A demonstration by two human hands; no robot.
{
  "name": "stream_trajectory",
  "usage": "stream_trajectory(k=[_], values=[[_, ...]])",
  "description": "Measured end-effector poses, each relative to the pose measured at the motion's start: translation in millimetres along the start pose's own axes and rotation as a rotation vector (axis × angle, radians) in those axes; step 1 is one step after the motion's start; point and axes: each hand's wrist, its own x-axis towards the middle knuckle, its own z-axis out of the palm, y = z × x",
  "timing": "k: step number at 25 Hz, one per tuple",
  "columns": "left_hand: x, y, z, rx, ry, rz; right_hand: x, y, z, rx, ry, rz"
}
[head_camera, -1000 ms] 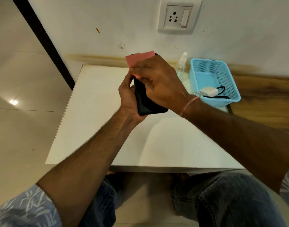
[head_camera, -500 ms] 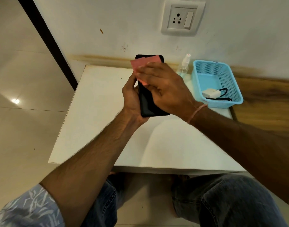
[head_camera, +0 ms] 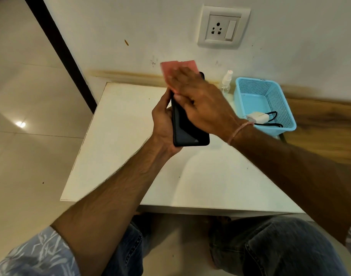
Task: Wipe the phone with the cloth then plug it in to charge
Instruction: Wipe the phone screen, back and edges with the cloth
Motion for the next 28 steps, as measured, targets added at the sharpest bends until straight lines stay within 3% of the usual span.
stream_trajectory(k=[4, 10, 15, 21, 26, 28], values=[[1, -1, 2, 0.033, 0.013, 0.016, 5, 10, -4, 0.021, 0.030, 0.190], [0, -4, 2, -0.014, 0.001, 0.036, 12, -7, -2, 0.017, -0.050, 0.003], [0, -1, 3, 0.044, 0.001, 0.008, 1, 19, -14, 0.060, 0.010, 0.236], [-1, -2, 5, 0.002, 0.030, 0.057, 12, -13, 3, 0.055, -0.030, 0.038], [-3, 1, 6, 0.086, 0.015, 0.010, 4, 20, -16, 0.105, 0.044, 0.323], [-4, 0, 8, 0.086, 0.036, -0.002, 8, 10, -10, 0.064, 0.041, 0.279]])
